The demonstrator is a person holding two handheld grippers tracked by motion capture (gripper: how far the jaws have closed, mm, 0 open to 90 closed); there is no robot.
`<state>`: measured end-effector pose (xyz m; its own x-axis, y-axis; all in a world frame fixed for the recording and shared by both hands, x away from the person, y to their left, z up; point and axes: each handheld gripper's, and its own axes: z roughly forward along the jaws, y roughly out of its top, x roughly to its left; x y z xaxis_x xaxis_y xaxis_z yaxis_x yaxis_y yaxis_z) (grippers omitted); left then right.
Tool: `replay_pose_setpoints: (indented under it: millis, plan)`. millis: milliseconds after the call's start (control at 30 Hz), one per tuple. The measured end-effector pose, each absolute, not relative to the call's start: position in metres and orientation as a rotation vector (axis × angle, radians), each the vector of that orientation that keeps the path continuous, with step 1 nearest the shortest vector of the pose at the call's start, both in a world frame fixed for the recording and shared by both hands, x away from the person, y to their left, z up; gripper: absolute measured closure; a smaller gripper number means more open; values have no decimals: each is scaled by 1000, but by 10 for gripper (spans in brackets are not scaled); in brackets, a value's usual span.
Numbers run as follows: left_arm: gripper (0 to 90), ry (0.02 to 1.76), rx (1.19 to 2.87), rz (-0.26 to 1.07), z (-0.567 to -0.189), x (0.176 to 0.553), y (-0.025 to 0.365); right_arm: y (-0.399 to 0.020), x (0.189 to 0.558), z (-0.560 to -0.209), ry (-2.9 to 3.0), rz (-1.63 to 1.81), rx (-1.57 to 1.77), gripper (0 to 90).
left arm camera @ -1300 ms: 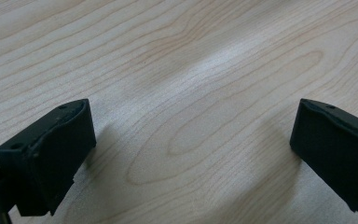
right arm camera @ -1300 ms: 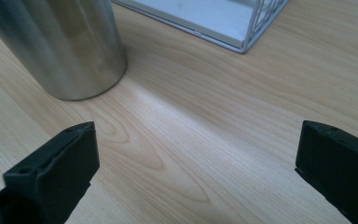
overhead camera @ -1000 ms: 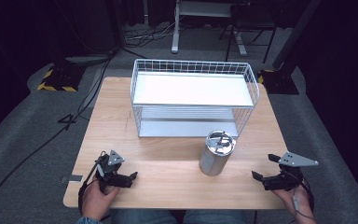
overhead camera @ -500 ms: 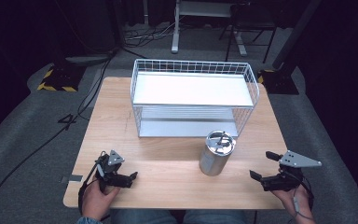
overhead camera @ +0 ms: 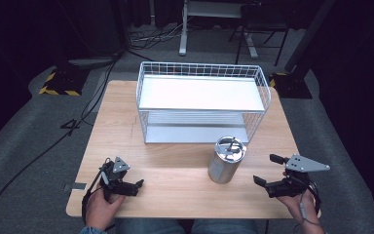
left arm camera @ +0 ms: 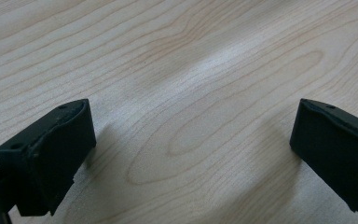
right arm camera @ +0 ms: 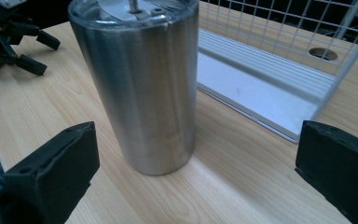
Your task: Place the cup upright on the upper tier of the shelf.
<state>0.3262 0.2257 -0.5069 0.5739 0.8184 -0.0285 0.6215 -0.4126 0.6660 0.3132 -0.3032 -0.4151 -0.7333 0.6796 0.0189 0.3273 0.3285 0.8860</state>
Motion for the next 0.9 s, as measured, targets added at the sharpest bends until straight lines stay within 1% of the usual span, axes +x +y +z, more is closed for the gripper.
replay_pose_setpoints:
  millis: [633,900]
  plan:
    - [5,1144,2171,401,-507,326,226,-254,331,-411,2306,1425,770,0]
    - [4,1143,2169,401,-507,326,226,-240,341,-414,2320,1434,763,0]
